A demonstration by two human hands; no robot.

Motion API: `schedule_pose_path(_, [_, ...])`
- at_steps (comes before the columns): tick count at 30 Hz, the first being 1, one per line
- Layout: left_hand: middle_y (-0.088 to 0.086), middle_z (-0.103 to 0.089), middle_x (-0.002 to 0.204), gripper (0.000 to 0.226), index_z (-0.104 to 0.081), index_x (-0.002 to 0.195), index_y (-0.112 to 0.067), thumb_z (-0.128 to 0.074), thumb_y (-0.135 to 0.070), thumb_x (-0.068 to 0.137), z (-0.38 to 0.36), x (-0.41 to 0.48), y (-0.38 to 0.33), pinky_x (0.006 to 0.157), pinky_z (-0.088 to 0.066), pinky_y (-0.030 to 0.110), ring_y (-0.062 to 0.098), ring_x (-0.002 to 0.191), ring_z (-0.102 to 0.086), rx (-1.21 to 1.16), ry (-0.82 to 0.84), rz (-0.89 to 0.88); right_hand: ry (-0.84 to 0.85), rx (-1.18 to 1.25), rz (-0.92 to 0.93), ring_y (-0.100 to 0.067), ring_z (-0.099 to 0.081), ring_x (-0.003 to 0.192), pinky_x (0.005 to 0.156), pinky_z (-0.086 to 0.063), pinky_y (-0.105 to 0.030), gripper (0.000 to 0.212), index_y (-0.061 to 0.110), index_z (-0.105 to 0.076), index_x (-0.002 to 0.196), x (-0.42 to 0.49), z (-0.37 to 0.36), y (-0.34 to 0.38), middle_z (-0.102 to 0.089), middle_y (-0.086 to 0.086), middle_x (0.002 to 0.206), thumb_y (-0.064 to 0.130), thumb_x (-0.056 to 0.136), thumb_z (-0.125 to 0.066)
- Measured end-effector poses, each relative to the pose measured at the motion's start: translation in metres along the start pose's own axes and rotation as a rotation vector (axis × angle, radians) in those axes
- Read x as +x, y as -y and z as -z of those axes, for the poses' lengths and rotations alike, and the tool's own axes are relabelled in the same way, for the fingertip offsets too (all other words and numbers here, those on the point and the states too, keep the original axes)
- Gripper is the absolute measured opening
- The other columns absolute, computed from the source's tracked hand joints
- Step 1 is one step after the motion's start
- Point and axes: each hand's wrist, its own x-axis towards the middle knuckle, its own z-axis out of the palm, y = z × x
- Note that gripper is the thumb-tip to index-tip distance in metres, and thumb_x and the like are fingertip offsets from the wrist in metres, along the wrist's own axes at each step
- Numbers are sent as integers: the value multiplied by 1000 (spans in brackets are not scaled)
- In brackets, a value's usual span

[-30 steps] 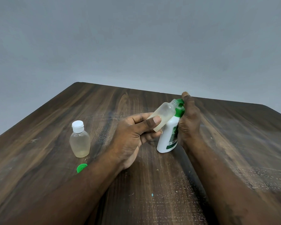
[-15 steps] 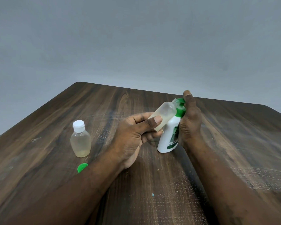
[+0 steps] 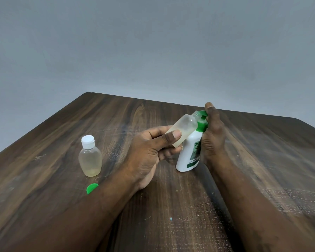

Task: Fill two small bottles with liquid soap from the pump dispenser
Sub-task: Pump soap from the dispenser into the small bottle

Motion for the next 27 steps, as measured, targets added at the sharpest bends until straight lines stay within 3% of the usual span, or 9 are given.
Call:
schedule_pose_path(7, [15, -79, 101, 38, -75, 109, -2, -78, -21, 76, -1, 0, 0, 70, -62, 23, 18, 79, -74, -12, -5, 4, 4, 33, -8, -17, -55, 56, 63, -42, -35, 45, 26, -65, 52, 2, 0, 0, -60, 4, 60, 51, 90, -63])
schedule_pose_path(10, [15, -79, 101, 36, -76, 107, -3, -79, -21, 75, -1, -1, 0, 72, -63, 25, 19, 79, -74, -12, -5, 8, 11, 38, 6, -12, -55, 50, 61, -42, -32, 57, 26, -66, 47, 1, -1, 1, -60, 8, 55, 40, 101, -60])
schedule_pose_path(16, [16, -79, 102, 33, -77, 104, -6, -78, -21, 75, -2, -1, -1, 72, -63, 25, 20, 80, -74, -18, 1, 9, 9, 2, -2, -16, -60, 58, 67, -45, -36, 48, 27, -71, 56, 0, 1, -1, -64, 6, 62, 57, 92, -61])
schedule_pose_path(22, [17, -78, 102, 38, -75, 108, -2, -78, -21, 75, -1, -1, 0, 72, -63, 26, 19, 80, -74, -17, -10, 9, -12, 6, 6, -16, -58, 55, 68, -43, -39, 48, 27, -69, 52, 1, 1, -2, -64, 6, 60, 48, 94, -62])
schedule_pose_path(27, [17, -78, 104, 38, -76, 109, -3, -79, -21, 75, 0, -1, 0, 72, -63, 26, 21, 83, -74, -15, -10, 6, 4, 6, -5, -20, -58, 60, 73, -43, -42, 46, 26, -69, 55, 0, 2, -3, -64, 3, 63, 55, 89, -64])
